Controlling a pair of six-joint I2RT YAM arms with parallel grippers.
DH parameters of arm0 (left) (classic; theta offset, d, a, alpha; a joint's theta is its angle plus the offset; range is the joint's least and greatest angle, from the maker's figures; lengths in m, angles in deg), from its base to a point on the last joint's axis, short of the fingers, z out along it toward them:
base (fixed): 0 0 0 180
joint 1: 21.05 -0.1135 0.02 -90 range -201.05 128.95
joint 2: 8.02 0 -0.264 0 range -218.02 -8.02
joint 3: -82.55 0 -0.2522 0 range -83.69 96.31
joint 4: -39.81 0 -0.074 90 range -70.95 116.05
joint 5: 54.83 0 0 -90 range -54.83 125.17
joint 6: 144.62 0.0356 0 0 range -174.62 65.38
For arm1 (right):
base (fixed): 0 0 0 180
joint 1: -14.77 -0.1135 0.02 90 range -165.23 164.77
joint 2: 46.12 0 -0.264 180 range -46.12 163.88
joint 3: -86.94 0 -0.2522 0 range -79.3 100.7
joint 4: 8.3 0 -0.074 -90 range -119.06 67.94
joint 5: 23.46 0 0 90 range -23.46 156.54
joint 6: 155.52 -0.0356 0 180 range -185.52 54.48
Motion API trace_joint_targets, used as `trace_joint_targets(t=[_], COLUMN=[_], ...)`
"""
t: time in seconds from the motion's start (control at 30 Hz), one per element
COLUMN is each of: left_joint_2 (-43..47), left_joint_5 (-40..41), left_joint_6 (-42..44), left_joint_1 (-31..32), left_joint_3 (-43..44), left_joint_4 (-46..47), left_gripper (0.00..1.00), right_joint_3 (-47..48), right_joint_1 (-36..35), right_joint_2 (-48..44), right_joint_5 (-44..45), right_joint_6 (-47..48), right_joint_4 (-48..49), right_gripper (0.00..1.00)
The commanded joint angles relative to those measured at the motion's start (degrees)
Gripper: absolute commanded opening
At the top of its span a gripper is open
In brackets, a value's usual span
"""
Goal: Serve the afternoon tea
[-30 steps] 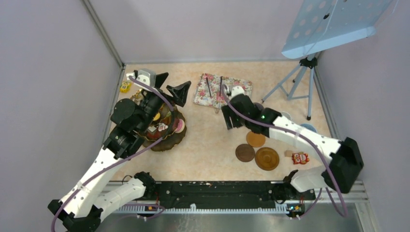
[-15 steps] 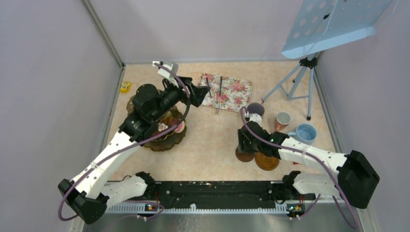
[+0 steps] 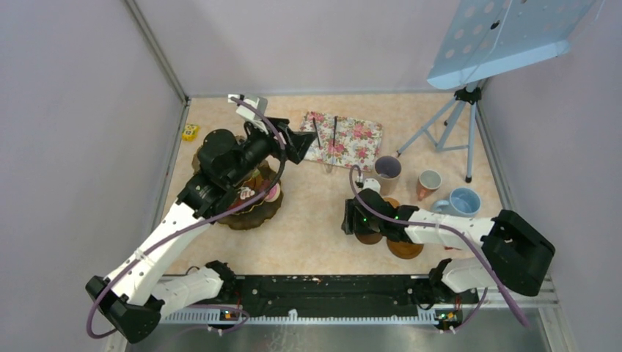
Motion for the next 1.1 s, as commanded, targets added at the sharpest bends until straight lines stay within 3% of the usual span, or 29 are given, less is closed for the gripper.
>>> trace_joint_targets(t=[0.0, 0.17, 0.53, 0.67, 1.07], left_joint_2=[3.14, 4.97, 8.9, 10.15, 13.84], left_joint_5=[2.93, 4.24, 6.46, 6.59, 8.18], left_joint_6=[4.32, 7.0, 10.97, 11.42, 11.89], left_joint_1=[0.27, 0.32, 0.32, 0.32, 0.27], left_joint_3=[1.71, 0.78, -1.4, -2.77, -4.83], left_joint_4=[1.41, 0.0, 0.62, 0.71, 2.47], left_gripper=[0.99, 0.99, 0.99, 0.99, 0.99], right_joint_3=[3.39, 6.13, -2.34, -3.5, 6.34], right_joint_1=[-1.85, -3.38, -3.39, -3.45, -3.39], right_joint_2=[2.94, 0.02, -5.67, -3.11, 14.91], right_joint_5=[2.63, 3.01, 4.97, 4.42, 5.17], right_joint_6=[-2.05, 2.4, -1.16, -0.55, 7.71], right_joint_4=[4.74, 1.14, -0.37, 4.19, 20.55], right_gripper=[0.55, 0.59, 0.62, 0.62, 0.62])
